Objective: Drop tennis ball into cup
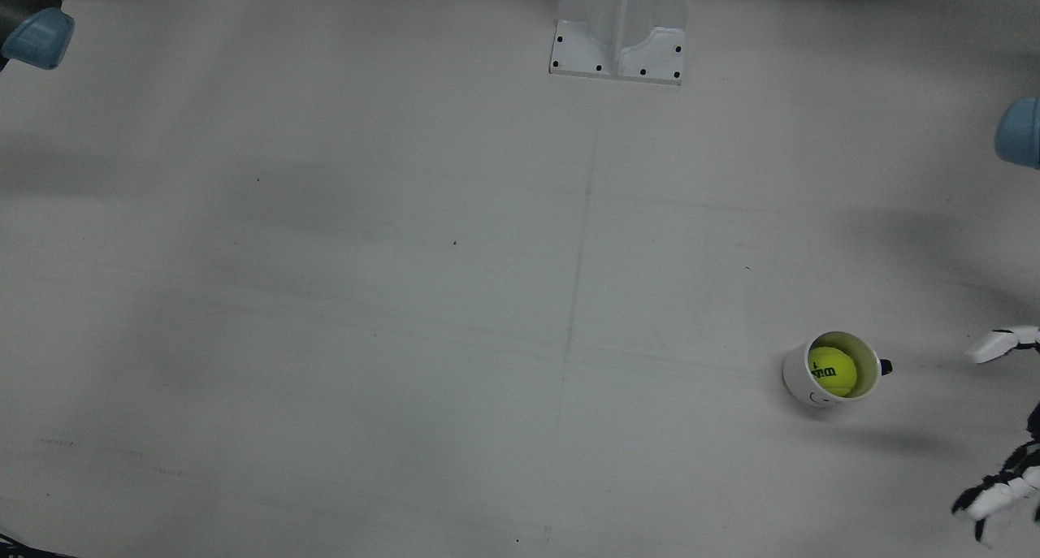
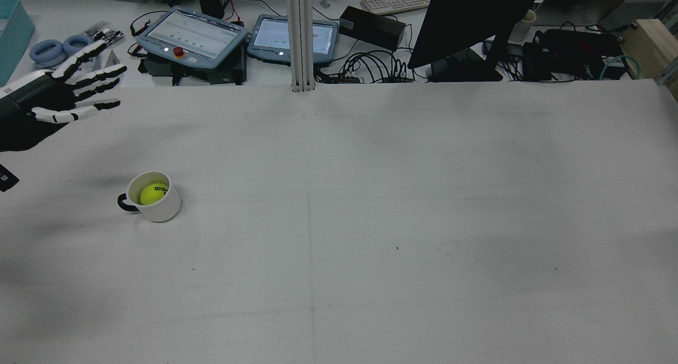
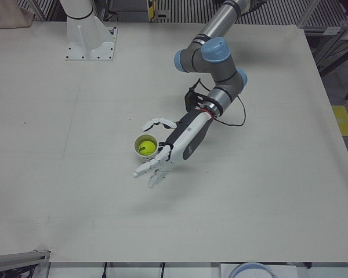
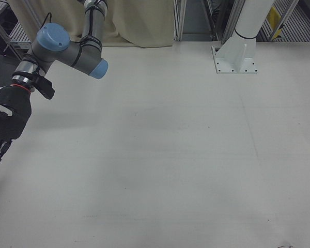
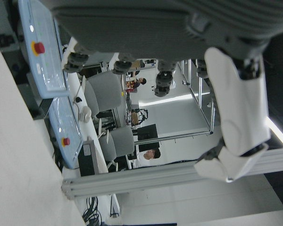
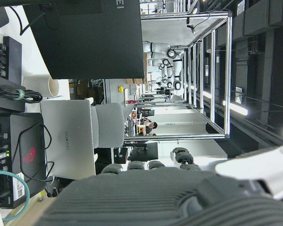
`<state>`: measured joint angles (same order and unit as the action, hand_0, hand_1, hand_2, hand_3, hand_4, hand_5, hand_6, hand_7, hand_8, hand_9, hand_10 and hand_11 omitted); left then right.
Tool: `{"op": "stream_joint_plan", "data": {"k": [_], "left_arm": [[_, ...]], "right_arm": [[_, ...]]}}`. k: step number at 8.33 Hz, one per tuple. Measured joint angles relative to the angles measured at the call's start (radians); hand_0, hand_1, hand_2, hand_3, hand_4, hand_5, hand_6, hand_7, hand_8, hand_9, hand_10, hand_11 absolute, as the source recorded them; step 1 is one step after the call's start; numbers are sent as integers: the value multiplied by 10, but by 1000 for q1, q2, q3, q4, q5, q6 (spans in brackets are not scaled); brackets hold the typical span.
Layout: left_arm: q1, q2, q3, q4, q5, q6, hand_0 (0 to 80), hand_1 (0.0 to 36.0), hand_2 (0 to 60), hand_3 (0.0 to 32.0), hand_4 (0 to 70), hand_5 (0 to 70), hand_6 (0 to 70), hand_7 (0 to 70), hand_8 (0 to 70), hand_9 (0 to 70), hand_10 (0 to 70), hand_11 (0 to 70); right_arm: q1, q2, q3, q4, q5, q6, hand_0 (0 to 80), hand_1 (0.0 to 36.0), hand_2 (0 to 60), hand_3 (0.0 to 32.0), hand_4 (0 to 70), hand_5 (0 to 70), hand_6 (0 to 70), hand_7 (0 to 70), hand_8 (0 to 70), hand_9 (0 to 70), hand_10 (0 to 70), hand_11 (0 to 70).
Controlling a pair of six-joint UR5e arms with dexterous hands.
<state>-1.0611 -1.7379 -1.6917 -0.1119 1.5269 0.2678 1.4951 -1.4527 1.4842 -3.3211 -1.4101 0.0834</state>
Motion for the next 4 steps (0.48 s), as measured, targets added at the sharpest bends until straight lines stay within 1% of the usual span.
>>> {"op": "stream_joint_plan", "data": {"k": [1,2,3,4], "left_arm": [[-106,2,4,34,9,-15,524,271,404,278,0,135,283,85,61,5,79,140],[-201,1,19,53,22,-21,535,278,384,264,0,133,249,97,62,7,73,132],[-268,1,41,62,32,-24,549,292,354,258,0,114,169,122,49,10,73,131],[-308,0,66,66,37,-25,559,305,334,252,0,97,58,148,30,15,75,137]], "right_arm": [[0,0,0,0,0,0,0,0,0,0,0,0,0,0,0,0,0,0],[0,0,1,0,0,0,0,0,0,0,0,0,0,0,0,0,0,0],[0,0,1,0,0,-1,0,0,0,0,0,0,0,0,0,0,0,0],[0,0,1,0,0,-1,0,0,0,0,0,0,0,0,0,0,0,0]]}}
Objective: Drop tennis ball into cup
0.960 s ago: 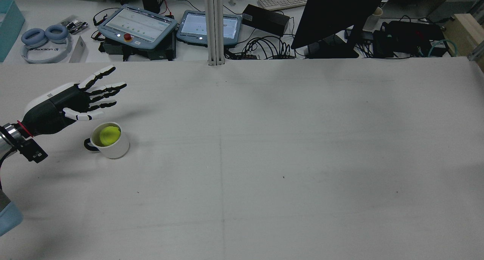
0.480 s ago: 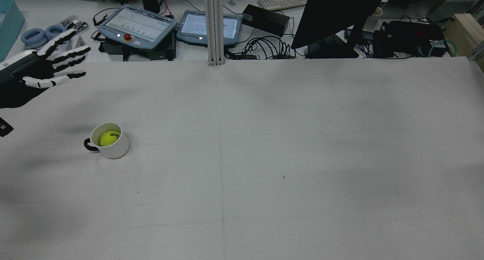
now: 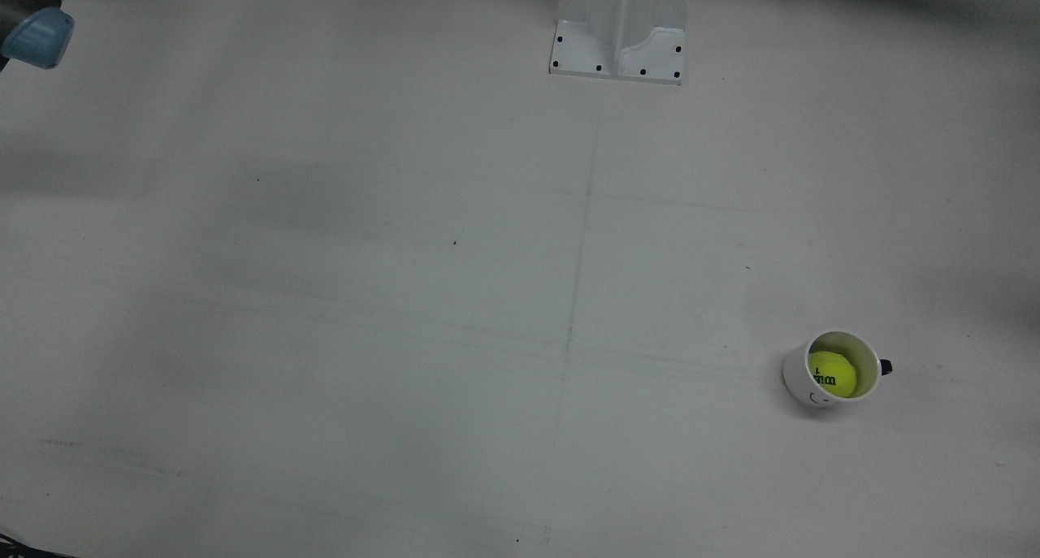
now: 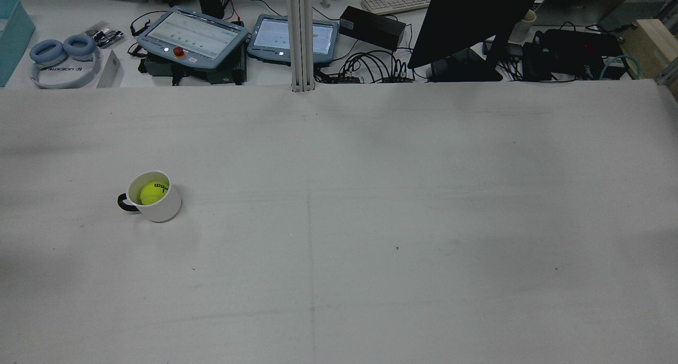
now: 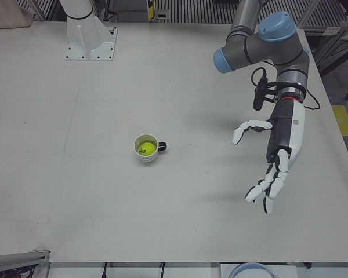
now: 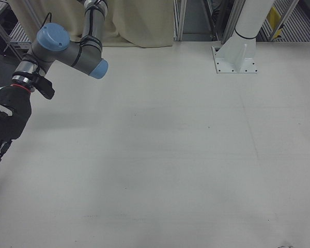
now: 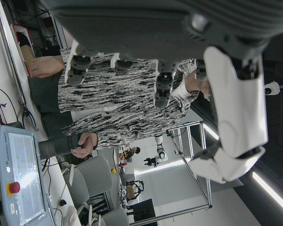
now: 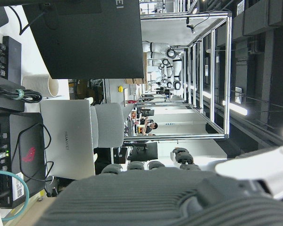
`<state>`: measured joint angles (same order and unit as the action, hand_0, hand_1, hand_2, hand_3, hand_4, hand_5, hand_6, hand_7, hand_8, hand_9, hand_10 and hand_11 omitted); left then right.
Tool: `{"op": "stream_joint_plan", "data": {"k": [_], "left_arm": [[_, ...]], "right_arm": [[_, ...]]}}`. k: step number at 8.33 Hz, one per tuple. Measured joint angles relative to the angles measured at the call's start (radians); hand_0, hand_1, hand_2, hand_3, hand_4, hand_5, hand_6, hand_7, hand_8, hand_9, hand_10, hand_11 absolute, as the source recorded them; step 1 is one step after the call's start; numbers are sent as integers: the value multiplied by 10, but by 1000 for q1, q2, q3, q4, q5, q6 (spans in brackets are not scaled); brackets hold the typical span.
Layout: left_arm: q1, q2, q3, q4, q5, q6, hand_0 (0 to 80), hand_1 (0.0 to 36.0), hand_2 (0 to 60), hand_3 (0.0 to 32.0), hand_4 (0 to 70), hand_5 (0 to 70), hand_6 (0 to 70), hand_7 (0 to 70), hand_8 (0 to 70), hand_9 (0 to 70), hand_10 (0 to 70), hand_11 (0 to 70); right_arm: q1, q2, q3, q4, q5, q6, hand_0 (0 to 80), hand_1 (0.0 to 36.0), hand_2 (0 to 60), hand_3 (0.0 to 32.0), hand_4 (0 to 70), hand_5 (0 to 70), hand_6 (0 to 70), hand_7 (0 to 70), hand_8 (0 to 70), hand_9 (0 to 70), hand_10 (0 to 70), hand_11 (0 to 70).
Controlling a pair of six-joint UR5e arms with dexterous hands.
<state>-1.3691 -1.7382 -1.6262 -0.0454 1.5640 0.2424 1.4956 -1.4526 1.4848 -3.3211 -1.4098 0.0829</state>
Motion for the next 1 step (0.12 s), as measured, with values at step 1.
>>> {"op": "stream_joint_plan", "data": {"k": [1], "left_arm": [[-24,0,17,1,2,-1,560,285,391,248,0,168,408,79,94,3,79,142]], "right_arm": [[0,0,1,0,0,0,0,0,0,0,0,0,0,0,0,0,0,0]]}}
